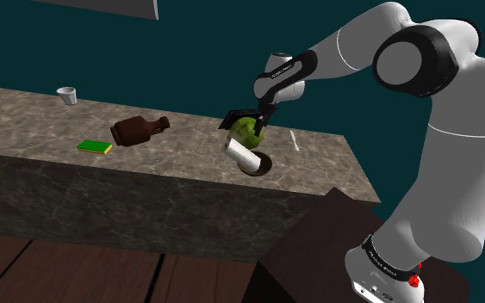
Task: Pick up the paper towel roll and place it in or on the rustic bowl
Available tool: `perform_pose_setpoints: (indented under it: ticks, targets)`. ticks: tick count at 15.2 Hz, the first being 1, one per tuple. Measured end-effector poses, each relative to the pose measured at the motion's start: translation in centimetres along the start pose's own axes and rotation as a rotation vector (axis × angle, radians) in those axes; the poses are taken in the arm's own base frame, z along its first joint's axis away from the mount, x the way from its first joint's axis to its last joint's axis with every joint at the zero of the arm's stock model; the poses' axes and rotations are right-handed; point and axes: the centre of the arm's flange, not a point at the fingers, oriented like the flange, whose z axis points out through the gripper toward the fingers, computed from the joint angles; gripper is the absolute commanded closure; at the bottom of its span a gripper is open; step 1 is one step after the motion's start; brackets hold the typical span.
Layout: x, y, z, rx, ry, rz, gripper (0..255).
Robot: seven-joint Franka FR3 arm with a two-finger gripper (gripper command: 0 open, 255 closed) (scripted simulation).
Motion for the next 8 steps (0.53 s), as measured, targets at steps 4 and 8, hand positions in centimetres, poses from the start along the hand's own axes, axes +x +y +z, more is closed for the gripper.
perform_pose_setpoints:
  ticks: [4,8]
  targets:
    - [-0.1,0.0,-3.6,0.0,0.001,0.0,0]
    - [0.0,0.0,-4.9,0.0,0.0,0.0,0]
